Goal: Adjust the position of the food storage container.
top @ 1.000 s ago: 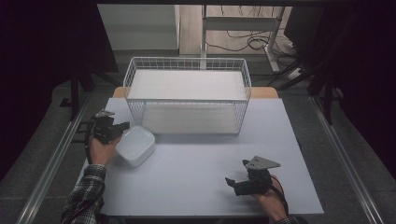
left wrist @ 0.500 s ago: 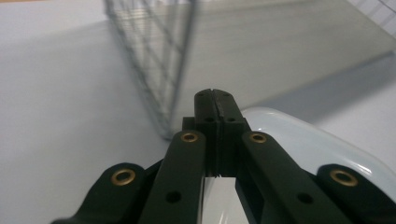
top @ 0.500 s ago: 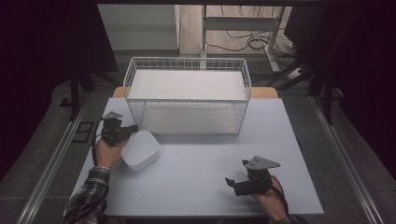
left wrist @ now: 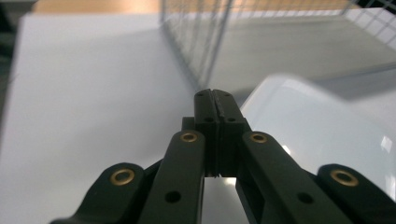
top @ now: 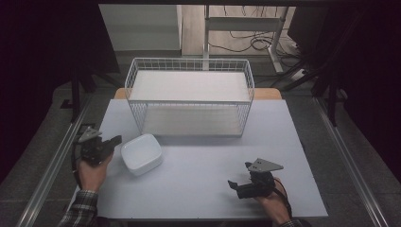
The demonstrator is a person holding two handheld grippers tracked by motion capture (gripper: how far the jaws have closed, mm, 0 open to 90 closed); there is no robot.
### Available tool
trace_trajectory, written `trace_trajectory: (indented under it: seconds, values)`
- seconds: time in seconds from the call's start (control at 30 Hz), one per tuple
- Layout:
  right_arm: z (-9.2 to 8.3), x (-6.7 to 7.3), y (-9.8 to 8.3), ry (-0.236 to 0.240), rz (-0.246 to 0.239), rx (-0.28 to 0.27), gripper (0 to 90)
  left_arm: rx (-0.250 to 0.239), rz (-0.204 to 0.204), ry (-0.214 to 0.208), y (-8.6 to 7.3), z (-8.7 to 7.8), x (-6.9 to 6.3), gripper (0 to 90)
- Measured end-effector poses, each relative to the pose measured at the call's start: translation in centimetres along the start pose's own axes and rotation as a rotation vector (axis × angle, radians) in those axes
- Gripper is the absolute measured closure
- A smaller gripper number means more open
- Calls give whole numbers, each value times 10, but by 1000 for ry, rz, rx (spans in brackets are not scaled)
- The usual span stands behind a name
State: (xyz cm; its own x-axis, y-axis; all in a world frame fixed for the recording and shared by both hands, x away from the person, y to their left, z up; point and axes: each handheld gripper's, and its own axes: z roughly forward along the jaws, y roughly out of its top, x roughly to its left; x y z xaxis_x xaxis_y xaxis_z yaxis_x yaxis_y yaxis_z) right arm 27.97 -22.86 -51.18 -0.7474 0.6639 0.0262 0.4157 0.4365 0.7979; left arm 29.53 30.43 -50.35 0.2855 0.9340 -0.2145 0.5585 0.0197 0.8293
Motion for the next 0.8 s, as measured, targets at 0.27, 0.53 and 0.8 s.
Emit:
trace_trajectory:
  seconds: [0.27, 0.53, 0.8]
  values:
    - [2, 1, 1, 1, 32, -20, 35, 115, 9, 0, -24, 8, 0, 890]
    - [9, 3, 6, -17, 50, -9, 3, 149, 27, -60, -20, 29, -11, 895]
    - [25, 3, 26, 51, 137, 23, 0, 159, 49, -109, -14, 45, -31, 892]
